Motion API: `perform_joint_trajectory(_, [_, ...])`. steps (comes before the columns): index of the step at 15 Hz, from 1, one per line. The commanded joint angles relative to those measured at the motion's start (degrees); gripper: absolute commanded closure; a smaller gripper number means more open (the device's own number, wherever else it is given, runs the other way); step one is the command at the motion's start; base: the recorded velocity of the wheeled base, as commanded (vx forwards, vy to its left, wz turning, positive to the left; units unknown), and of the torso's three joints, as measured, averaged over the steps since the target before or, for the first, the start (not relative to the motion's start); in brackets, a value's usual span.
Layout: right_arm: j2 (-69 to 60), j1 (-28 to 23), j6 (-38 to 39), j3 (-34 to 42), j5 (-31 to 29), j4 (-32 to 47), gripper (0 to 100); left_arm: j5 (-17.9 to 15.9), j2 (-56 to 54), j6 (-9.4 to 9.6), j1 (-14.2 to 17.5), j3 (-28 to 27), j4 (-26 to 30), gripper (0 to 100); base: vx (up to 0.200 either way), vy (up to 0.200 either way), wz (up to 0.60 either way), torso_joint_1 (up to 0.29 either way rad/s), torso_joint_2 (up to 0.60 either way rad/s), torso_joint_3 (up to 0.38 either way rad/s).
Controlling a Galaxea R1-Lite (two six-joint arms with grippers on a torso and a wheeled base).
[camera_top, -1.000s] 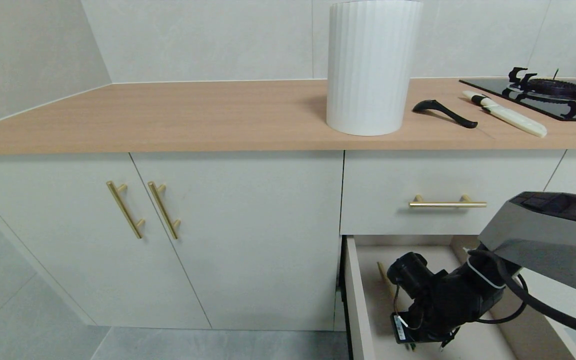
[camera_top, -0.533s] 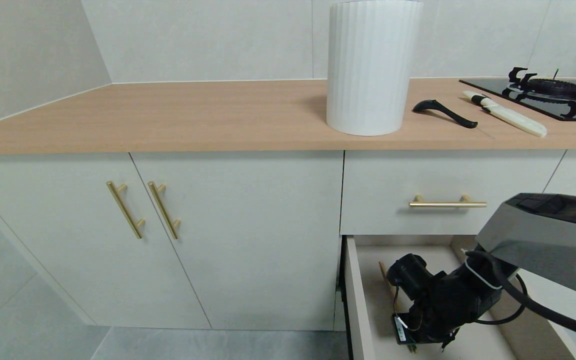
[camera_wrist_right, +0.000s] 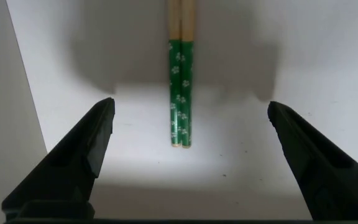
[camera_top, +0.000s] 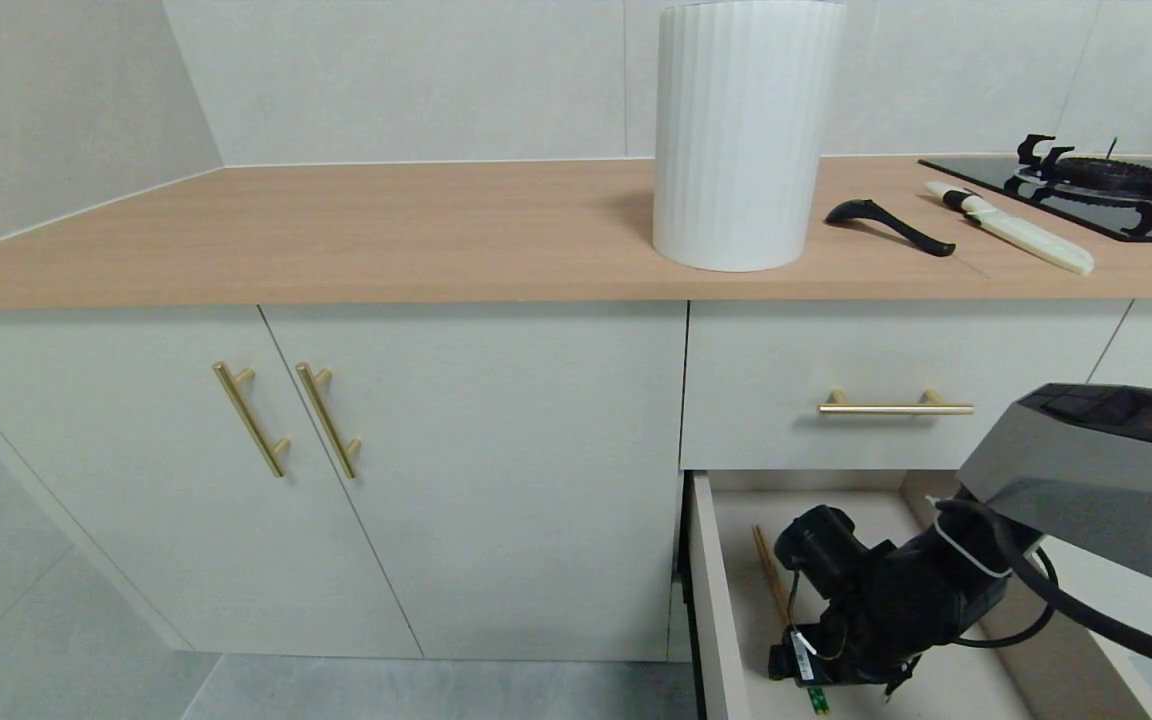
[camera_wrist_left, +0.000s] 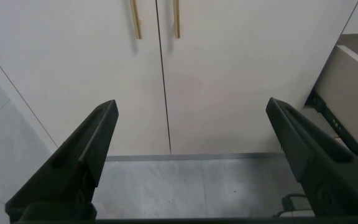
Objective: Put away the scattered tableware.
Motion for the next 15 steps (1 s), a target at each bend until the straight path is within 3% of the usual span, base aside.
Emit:
perform_joint_trajectory(1, [-7.47,-0.08,-0.04,0.72,-4.15,0.40,0,0.01,0.00,0.00,0.00,0.00,-0.01,0,0.000,0.000,0.00,0.000,0.00,0.000])
perform_joint_trajectory(6, [-26.63,-1.83,-0.74,3.27,-12.15,0.05,0,0.01,0.00,0.00,0.00,0.00,-0.01,0,0.000,0.000,0.00,0.000,0.00,0.000])
perform_joint_trajectory(15, [-47.73,-3.50,-8.83,5.29,-12.24,-0.03,0,0.01,0.00,0.00,0.00,0.00,-0.01,0,0.000,0.000,0.00,0.000,0.00,0.000])
